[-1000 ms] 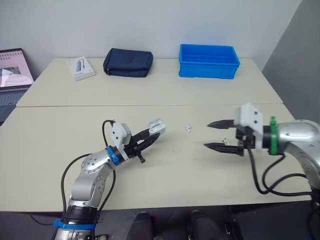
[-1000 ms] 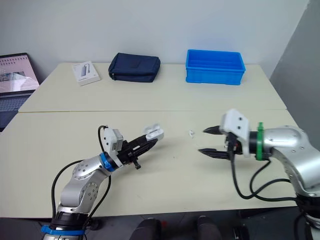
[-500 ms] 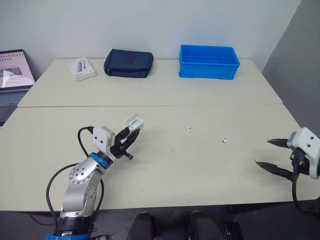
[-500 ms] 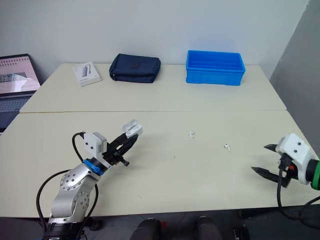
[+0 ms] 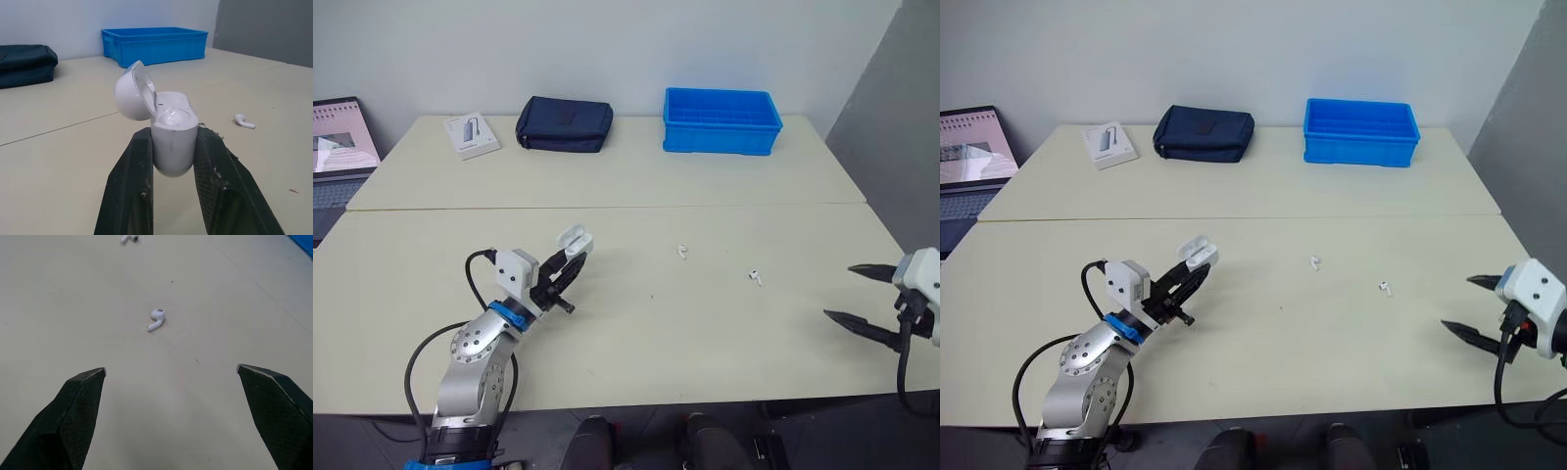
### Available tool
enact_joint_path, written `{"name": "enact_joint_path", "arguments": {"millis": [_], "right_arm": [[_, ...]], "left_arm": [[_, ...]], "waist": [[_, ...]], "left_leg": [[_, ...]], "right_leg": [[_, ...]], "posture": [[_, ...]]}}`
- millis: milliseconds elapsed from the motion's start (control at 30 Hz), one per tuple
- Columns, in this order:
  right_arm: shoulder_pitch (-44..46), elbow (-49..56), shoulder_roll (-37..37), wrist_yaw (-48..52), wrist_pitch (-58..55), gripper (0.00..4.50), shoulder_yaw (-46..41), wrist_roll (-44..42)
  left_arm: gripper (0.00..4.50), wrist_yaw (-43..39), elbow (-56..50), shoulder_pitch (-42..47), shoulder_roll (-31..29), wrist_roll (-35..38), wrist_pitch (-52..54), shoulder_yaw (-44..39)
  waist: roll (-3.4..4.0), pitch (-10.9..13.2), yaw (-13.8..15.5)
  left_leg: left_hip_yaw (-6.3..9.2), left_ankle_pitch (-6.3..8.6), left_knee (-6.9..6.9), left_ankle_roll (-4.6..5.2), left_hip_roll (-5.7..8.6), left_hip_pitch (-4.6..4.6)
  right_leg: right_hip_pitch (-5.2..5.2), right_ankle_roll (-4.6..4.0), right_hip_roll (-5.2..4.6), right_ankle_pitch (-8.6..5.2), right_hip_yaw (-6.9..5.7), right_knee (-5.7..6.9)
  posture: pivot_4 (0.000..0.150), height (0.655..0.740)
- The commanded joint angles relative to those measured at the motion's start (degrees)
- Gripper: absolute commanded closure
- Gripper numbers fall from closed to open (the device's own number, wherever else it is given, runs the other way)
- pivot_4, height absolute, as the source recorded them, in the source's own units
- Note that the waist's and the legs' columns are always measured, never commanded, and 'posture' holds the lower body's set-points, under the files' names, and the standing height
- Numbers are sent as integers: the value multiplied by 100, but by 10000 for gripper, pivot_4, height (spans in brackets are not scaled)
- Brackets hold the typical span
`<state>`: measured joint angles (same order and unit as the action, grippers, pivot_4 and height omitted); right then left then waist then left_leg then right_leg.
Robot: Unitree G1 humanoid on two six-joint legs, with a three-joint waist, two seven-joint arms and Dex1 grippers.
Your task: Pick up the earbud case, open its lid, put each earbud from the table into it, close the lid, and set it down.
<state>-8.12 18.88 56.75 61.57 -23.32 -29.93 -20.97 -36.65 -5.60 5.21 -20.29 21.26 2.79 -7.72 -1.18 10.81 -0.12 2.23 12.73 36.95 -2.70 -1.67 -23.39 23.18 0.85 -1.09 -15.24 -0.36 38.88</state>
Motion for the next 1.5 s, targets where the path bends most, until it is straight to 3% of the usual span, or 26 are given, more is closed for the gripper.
{"name": "enact_joint_path", "arguments": {"millis": [33,167,300,467,600,833,1100,1500], "right_arm": [[387,172,191,-13,-169,0,155,-213],[1025,466,208,-263,-648,0,765,-342],[1966,806,-308,-1146,-1270,0,2051,-2],[3174,538,-1722,-2581,-2167,0,3438,674],[3712,-170,-2828,-3522,-2214,0,4091,1293],[4149,-1993,-4077,-4558,-1474,0,4206,1910],[4240,-3106,-4685,-4806,-986,0,4165,2082],[3867,-2222,-4776,-4529,-1852,40516,4100,1861]], "left_arm": [[37446,63,-297,26,30,-13,-160,2],[37446,67,-343,-18,59,-20,-141,56],[37446,74,-344,-23,57,-11,-123,113],[37446,84,-415,-21,70,18,-83,202],[37446,42,-495,-47,56,44,-52,287],[37446,-34,-615,-76,41,80,8,380],[37446,-67,-646,-101,18,85,69,401],[37446,-68,-765,-199,17,91,188,438]], "waist": [[0,0,0],[0,0,-1],[0,-1,-10],[0,0,-8],[-1,-1,-4],[-1,-1,0],[0,-3,-25],[1,-5,-12]], "left_leg": [[0,0,0,0,0,0],[0,0,0,0,0,0],[1,0,0,0,-2,1],[2,0,0,-1,0,-3],[7,0,-3,-1,-1,-6],[6,-1,0,0,1,-6],[8,0,-4,0,-4,-3],[7,0,-4,0,-5,1]], "right_leg": [[0,0,0,0,1,0],[0,0,0,0,0,0],[1,0,1,1,1,1],[4,0,0,1,1,3],[7,-1,0,1,-3,4],[6,-3,-2,2,-3,5],[8,-5,3,3,-5,9],[4,-5,3,3,-3,10]], "posture": [[1500,7218],[1500,7218],[1500,7218],[1500,7218],[1500,7218],[1500,7218],[1500,7218],[1500,7218]]}}
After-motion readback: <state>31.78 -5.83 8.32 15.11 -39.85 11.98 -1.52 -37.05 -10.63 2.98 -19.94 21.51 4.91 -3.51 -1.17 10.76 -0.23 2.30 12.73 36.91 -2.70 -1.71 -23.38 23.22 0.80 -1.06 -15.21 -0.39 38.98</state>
